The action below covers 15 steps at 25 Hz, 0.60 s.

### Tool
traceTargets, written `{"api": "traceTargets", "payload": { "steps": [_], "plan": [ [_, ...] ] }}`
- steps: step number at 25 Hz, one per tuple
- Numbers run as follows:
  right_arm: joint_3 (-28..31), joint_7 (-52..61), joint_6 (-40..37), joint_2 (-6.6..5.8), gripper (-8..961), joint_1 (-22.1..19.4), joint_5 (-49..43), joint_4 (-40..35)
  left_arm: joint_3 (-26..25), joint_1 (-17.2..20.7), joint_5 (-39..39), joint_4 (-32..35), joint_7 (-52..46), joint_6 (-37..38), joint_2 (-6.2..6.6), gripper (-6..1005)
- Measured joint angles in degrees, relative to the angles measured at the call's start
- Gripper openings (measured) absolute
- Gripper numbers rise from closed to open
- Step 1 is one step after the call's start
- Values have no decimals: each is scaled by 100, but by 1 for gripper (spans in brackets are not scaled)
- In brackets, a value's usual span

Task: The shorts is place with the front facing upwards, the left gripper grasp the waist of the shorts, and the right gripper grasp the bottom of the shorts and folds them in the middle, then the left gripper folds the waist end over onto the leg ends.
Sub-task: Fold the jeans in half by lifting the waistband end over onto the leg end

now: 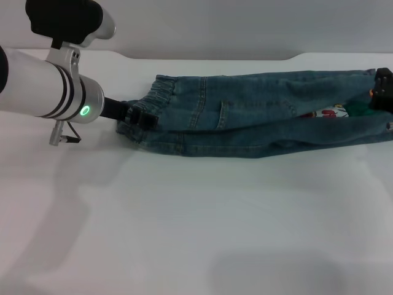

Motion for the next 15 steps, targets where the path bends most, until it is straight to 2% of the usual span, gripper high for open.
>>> {"api": "traceTargets", "payload": {
  "steps": [15],
  "plan": [
    [-61, 0, 7, 5, 0, -52, 0, 42, -5, -147, -26, 391, 27, 149, -3, 841]
  ]
}}
